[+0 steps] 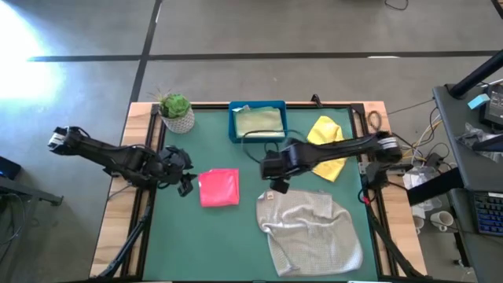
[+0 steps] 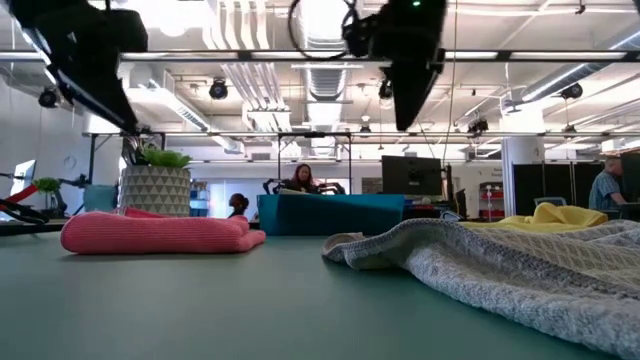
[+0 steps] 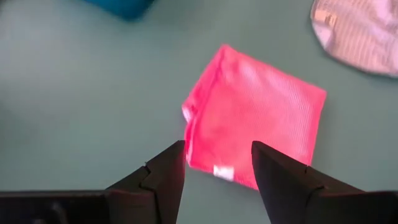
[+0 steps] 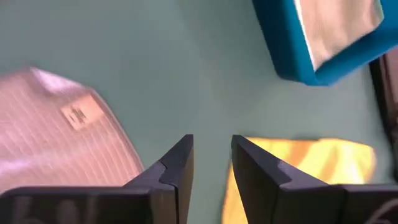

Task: Fold microfiber towels
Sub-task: Fold the pink microfiber towel, then put the folded pink microfiber towel into the blue bin

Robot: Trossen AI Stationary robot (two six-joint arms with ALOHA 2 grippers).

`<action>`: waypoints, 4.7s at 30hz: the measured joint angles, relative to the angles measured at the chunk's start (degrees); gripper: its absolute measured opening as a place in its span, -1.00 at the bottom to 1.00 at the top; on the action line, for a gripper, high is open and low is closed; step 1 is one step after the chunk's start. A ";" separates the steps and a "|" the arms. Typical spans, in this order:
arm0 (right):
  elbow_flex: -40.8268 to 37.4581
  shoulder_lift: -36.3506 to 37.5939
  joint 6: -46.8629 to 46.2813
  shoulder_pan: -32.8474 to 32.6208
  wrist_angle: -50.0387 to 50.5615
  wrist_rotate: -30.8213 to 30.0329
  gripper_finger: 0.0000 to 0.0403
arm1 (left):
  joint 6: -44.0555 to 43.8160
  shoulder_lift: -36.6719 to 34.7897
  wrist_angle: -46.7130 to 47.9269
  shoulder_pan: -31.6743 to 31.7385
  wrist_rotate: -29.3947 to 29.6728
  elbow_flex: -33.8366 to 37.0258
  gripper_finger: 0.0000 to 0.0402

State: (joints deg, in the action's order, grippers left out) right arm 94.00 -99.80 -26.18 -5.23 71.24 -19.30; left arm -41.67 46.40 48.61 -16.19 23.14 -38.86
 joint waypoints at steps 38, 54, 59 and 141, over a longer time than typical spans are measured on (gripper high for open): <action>-20.77 -8.95 -3.63 7.01 -74.93 14.02 -0.05 | -19.53 -0.68 -20.08 0.00 -13.66 19.77 -0.16; -8.36 -20.51 2.20 11.18 -69.60 23.33 -0.15 | -19.45 -0.68 -21.20 0.00 -13.66 19.77 -0.16; -7.07 -21.41 3.56 11.17 -66.82 24.44 -0.16 | -19.43 -0.68 -21.19 0.00 -13.66 19.77 -0.16; -26.74 6.76 -11.94 7.82 -49.44 22.35 -0.37 | -7.46 4.60 -39.10 9.29 -6.47 15.44 0.33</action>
State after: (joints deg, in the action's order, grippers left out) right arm 67.27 -93.04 -38.12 2.59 21.80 3.06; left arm -49.13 50.99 9.51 -6.89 16.67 -23.43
